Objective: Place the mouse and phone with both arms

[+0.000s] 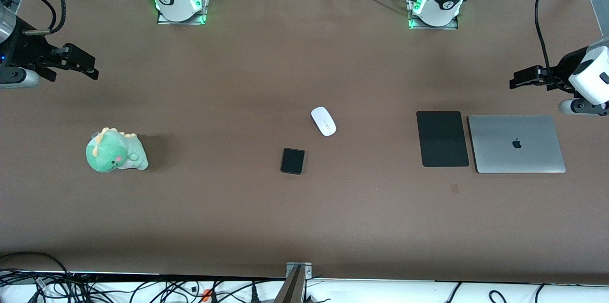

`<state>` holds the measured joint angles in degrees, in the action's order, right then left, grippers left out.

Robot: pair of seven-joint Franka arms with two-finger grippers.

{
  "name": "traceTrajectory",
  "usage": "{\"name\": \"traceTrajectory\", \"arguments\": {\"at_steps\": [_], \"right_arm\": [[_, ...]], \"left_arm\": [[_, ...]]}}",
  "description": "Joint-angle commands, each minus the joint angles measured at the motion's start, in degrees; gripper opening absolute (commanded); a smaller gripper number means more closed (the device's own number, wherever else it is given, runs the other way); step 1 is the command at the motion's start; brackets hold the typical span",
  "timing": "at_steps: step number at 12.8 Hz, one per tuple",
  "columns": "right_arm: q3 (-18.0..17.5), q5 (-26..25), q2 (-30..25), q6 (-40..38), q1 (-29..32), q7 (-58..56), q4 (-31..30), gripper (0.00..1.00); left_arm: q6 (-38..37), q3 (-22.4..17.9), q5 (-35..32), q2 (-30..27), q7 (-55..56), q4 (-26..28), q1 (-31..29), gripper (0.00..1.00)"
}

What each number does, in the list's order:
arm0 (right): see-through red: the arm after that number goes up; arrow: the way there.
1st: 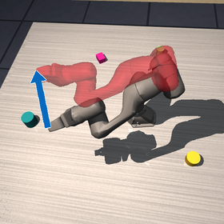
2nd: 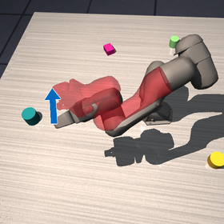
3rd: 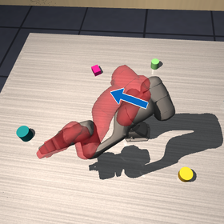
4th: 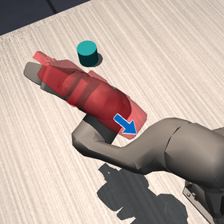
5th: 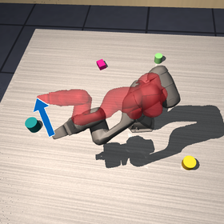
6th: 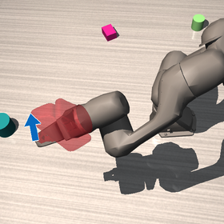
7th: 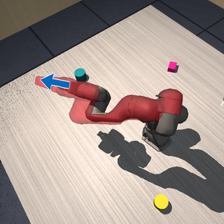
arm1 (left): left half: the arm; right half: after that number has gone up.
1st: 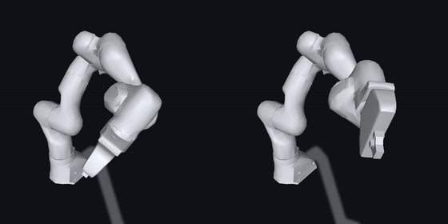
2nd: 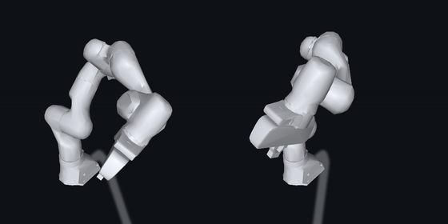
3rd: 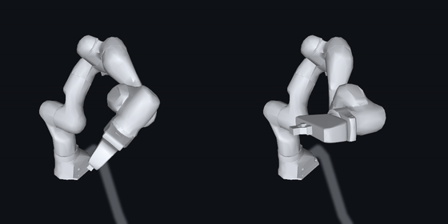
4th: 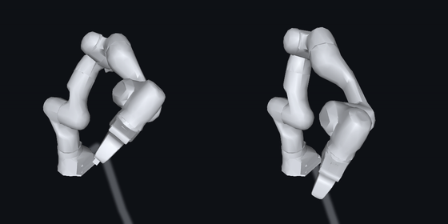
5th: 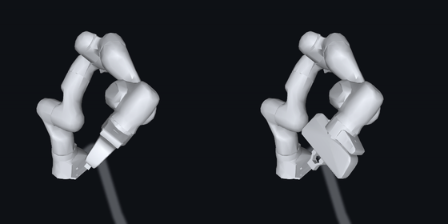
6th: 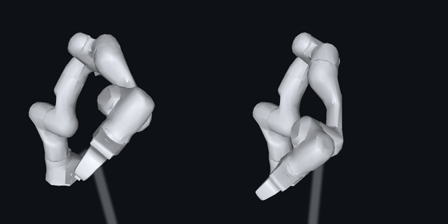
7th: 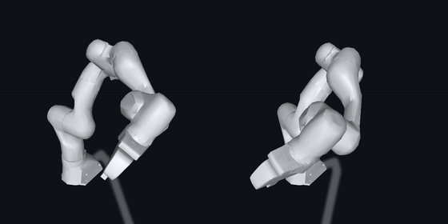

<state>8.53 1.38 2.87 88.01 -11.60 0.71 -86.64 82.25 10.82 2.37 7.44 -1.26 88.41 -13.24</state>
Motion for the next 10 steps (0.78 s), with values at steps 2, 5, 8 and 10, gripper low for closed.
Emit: {"name": "traceTrajectory", "arguments": {"at_steps": [2,5,8,10], "right_arm": [[-0.26,-1.29,0.64,-0.13,0.0,0.08,1.73,1.0],[-0.18,-1.38,0.64,-0.03,0.09,0.08,1.73,1.0],[-0.09,-1.46,0.82,0.23,0.53,0.08,1.73,1.0],[0.0,-1.46,1.08,0.23,0.71,0.08,1.73,1.0]], "left_arm": [[-0.51,0.26,0.53,0.82,-0.32,-1.66,0.05,1.0],[-0.51,0.17,0.44,0.91,-0.15,-2.54,0.4,1.0],[-0.6,0.17,1.05,0.82,0.12,-2.54,0.58,1.0],[-1.03,0.34,1.05,0.65,0.03,-2.45,2.06,1.0]]}}
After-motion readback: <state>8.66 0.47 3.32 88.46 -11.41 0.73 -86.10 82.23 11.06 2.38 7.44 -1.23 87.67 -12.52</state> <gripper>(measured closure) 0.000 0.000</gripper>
